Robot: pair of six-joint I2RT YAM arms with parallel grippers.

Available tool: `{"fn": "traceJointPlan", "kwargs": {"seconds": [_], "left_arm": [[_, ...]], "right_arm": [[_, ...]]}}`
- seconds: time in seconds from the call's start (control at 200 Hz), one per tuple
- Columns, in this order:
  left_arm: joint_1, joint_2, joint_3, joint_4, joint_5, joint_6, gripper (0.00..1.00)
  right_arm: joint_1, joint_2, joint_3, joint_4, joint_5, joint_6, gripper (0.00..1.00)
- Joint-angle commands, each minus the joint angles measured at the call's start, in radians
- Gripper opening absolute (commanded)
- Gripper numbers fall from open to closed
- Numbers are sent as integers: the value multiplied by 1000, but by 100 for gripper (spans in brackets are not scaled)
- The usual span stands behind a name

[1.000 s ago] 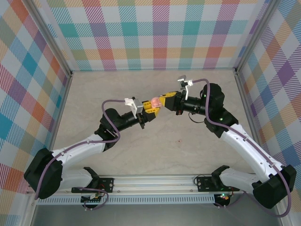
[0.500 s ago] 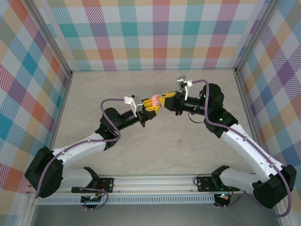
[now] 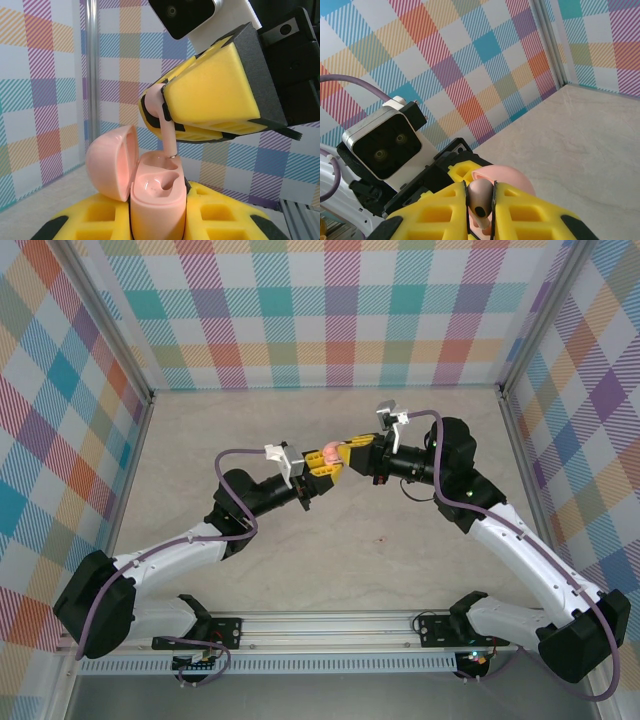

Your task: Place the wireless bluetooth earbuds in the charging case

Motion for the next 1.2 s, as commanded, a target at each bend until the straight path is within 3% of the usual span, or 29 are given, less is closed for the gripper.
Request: {"fn": "traceJointPlan", "kwargs": {"seconds": [0.0, 0.705, 1.195], "left_arm": [[-19, -8, 38, 51, -4, -12, 16], [-19, -12, 47, 47, -13, -36, 16], [-19, -13, 47, 34, -10, -31, 16]], "right_arm": [[5, -10, 7, -1, 5, -28, 18], [5, -1, 2, -31, 14, -41, 18], [5, -1, 8, -54, 45, -45, 30]]}}
